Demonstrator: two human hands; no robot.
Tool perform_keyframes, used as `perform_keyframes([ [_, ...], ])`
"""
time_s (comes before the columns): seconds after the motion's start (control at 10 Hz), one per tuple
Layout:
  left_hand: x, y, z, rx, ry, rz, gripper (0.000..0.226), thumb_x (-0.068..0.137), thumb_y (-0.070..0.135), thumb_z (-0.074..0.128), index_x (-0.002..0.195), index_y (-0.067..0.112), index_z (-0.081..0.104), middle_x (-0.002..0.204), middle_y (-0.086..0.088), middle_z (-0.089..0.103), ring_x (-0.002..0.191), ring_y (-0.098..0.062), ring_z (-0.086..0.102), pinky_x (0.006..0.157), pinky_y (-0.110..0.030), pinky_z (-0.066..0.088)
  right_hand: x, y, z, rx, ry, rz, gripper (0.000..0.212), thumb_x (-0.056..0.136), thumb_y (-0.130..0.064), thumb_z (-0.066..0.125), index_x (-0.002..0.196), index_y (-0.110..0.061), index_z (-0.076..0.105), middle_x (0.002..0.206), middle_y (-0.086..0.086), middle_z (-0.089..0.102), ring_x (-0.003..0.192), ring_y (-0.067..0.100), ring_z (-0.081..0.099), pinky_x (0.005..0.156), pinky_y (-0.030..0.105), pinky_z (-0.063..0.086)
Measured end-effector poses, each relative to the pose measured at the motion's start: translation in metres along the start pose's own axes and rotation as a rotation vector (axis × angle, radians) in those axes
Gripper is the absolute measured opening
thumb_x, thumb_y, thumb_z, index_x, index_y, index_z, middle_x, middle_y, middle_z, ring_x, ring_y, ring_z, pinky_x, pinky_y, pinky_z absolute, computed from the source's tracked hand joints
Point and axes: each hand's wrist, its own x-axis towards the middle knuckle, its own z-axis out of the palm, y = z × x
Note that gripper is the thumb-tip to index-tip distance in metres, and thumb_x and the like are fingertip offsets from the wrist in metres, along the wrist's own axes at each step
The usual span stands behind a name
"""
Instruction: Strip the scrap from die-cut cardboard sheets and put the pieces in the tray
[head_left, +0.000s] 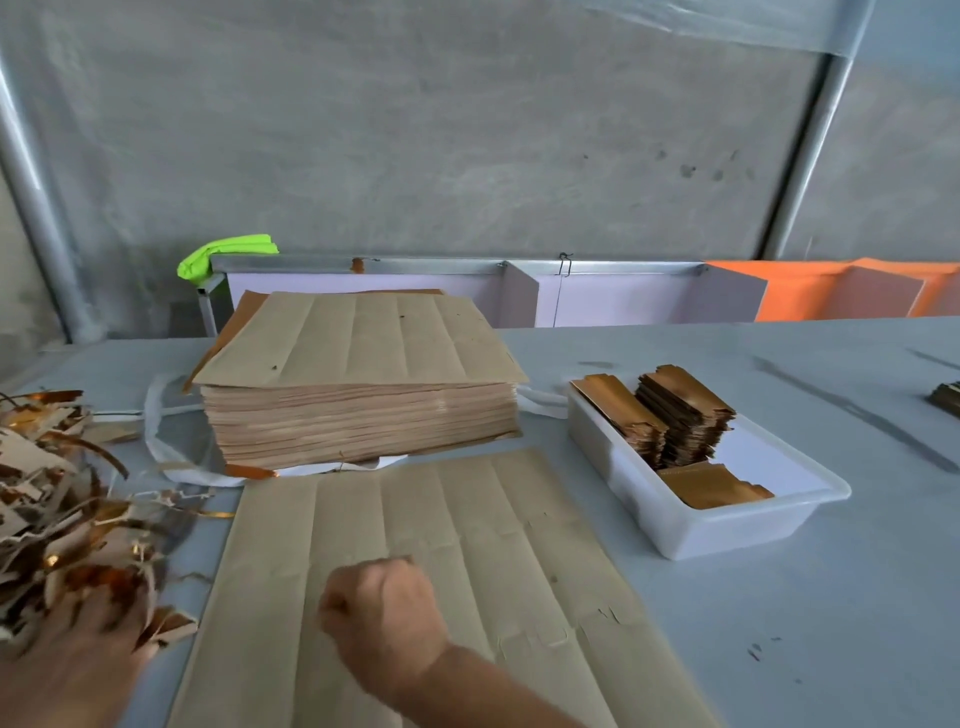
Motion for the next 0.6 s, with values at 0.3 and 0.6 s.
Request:
perform_keyframes([
  [0.3, -0.046, 0.024, -0.016, 0.308, -0.022, -0.151, 0.050, 0.093, 0.030, 0.047, 0.137, 0.027, 0.026, 0.138, -0.004, 0.022, 0.131, -0.026, 0.028, 0.110, -0.033, 0.029, -0.034, 0.056, -0.034, 0.270, 0.207, 0.136, 0.021, 0.083, -0.031, 0.067, 0.080, -0.010, 0.068, 0.076, 0.006, 0.068, 0.073, 0.021, 0.059, 0.068, 0.025, 0.040],
  [0.6, -0.071, 0.073, -0.057, 0.561, 0.028, -0.163, 0.051, 0.090, 0.009, 0.035, 0.134, 0.034, 0.043, 0.150, 0.007, 0.025, 0.144, -0.031, -0.004, 0.098, -0.068, -0.022, -0.061, 0.075, -0.089, 0.533, 0.200, 0.083, 0.007, 0.082, -0.010, 0.069, 0.081, -0.012, 0.076, 0.079, -0.004, 0.072, 0.077, 0.005, 0.062, 0.069, 0.008, 0.044],
])
